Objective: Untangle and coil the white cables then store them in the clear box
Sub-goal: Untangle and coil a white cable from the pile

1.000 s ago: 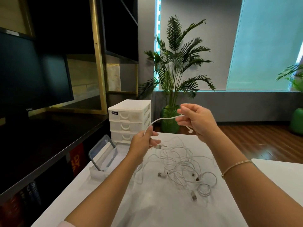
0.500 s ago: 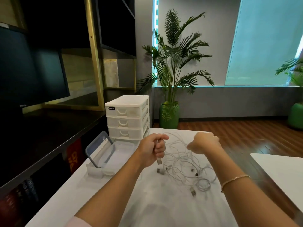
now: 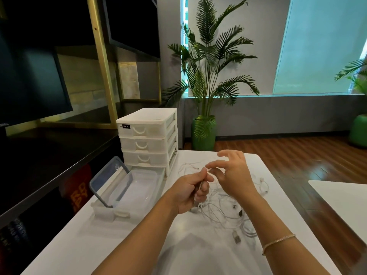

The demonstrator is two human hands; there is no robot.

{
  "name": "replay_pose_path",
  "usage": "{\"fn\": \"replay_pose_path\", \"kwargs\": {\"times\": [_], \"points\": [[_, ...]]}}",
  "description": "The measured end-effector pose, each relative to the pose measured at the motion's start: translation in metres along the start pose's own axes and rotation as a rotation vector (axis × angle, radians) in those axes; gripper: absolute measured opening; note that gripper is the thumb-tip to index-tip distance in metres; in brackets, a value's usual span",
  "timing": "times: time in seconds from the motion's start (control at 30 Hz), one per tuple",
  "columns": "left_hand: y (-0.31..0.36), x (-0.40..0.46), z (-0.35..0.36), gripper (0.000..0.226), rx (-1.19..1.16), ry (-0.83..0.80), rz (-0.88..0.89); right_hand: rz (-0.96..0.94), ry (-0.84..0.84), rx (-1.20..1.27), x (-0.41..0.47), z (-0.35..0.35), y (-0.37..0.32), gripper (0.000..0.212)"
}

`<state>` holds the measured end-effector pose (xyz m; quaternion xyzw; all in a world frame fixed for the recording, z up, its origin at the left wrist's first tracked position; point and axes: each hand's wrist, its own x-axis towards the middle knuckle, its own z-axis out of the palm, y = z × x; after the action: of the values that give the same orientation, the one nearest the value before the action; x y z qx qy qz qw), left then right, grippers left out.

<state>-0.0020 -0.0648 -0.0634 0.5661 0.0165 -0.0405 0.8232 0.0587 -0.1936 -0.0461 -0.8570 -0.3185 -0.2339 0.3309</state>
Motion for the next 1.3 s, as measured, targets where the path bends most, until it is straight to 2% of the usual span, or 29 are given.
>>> {"fn": "replay_pose_path", "kwargs": {"times": [0.17, 0.33, 0.6, 0.73, 0.93, 1.17, 1.3], "points": [[-0.006, 0.006, -0.003, 0.042, -0.143, -0.051, 0.017, 0.074, -0.164, 0.062, 0.000, 0.001, 0.006, 0.018], [-0.008, 0.007, -0.005, 0.028, -0.249, -0.099, 0.033, 0.143, -0.125, 0.159, -0.003, 0.004, 0.012, 0.021], [-0.018, 0.012, -0.015, 0.026, -0.465, 0.128, 0.072, 0.259, -0.113, 0.401, -0.017, 0.019, 0.015, 0.022], [-0.018, 0.016, -0.017, 0.026, -0.514, 0.189, 0.092, 0.266, -0.131, 0.299, -0.023, 0.031, 0.016, 0.024], [-0.015, 0.017, -0.020, 0.024, -0.580, 0.164, 0.144, 0.169, -0.250, 0.001, -0.025, 0.031, 0.014, 0.033], [-0.010, 0.014, -0.019, 0.025, -0.578, 0.195, 0.239, 0.060, -0.310, -0.151, -0.028, 0.020, 0.005, 0.031], [-0.009, 0.014, -0.023, 0.026, -0.557, 0.204, 0.300, -0.036, -0.331, -0.242, -0.030, 0.017, -0.003, 0.037]]}}
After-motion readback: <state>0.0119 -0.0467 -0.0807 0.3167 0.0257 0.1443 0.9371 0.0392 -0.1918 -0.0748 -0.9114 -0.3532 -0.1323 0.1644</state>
